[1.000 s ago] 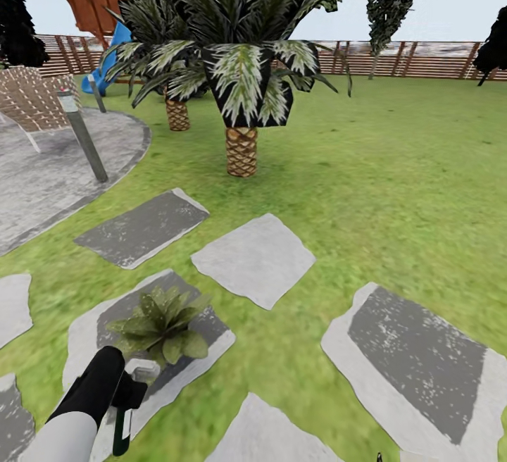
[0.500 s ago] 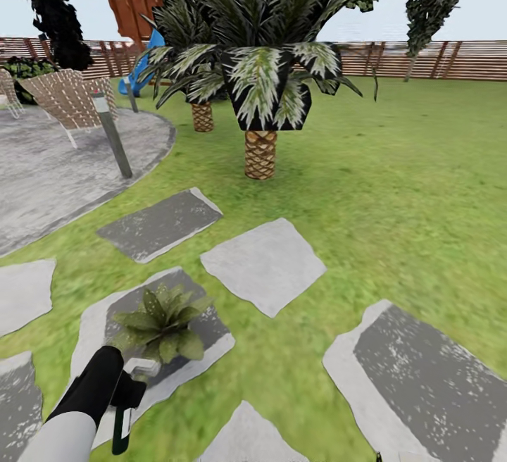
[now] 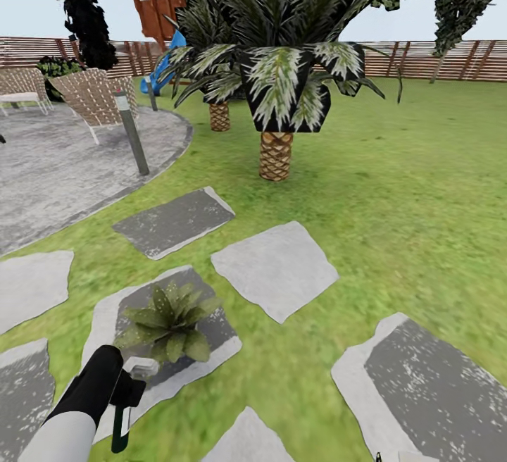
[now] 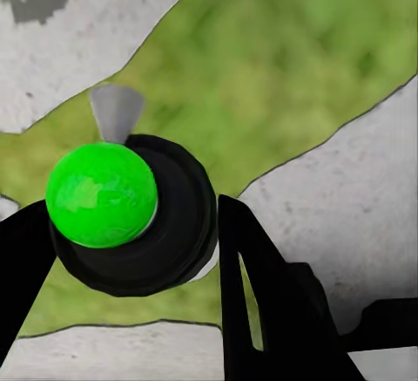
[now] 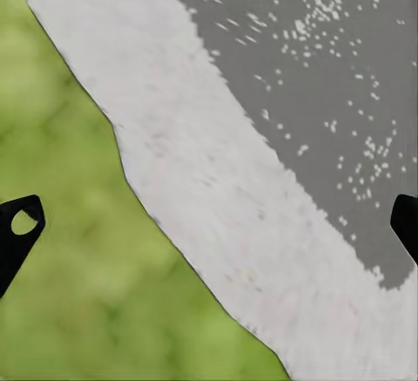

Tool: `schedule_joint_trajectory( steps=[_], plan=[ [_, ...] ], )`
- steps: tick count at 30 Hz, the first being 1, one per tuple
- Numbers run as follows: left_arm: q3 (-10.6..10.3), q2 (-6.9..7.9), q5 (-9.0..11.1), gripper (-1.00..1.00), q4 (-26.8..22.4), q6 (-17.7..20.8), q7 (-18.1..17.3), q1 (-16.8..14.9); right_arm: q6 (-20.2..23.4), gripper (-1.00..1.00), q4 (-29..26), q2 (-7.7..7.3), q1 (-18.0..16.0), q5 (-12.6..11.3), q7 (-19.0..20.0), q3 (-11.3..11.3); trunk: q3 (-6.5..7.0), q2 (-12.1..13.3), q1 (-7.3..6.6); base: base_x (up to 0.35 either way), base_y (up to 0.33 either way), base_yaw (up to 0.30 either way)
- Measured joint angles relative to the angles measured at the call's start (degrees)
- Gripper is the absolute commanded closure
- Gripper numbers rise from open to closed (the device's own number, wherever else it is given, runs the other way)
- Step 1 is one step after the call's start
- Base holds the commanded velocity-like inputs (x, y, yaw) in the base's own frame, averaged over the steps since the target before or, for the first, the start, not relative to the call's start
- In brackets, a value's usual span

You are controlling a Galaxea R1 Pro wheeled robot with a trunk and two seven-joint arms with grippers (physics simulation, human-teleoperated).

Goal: Pick up the pesticide atomizer in the garden and spray insectifuge to fully cover both potted plants in the garden.

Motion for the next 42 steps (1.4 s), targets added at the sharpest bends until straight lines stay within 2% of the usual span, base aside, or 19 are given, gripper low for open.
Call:
schedule_joint_trajectory(
  steps=[5,20,36,42],
  plan=[
    [-0.5,-0.23,0.1,1.00,0.1,-0.1,0.0,0.0,0.0,-1.00,0.0,0.00,0.0,0.0,0.0,0.0,0.00,0.0,0.00,0.034,-0.011,0.248],
    [-0.3,-0.24,0.1,1.00,0.1,-0.1,0.0,0.0,0.0,-1.00,0.0,-0.03,0.0,0.0,0.0,0.0,0.00,0.0,-0.01,0.223,-0.173,0.052],
    [0.1,-0.15,0.2,1.00,-0.1,0.0,0.0,0.0,0.0,-1.00,0.0,0.09,0.0,0.0,0.0,0.0,0.00,0.0,0.01,-0.063,-0.272,0.269],
    [0.1,-0.17,0.2,1.00,0.0,-0.1,0.0,-0.1,0.0,-1.00,0.0,0.01,0.0,0.0,0.0,0.0,0.00,0.0,-0.01,0.037,-0.288,0.051]
  ],
)
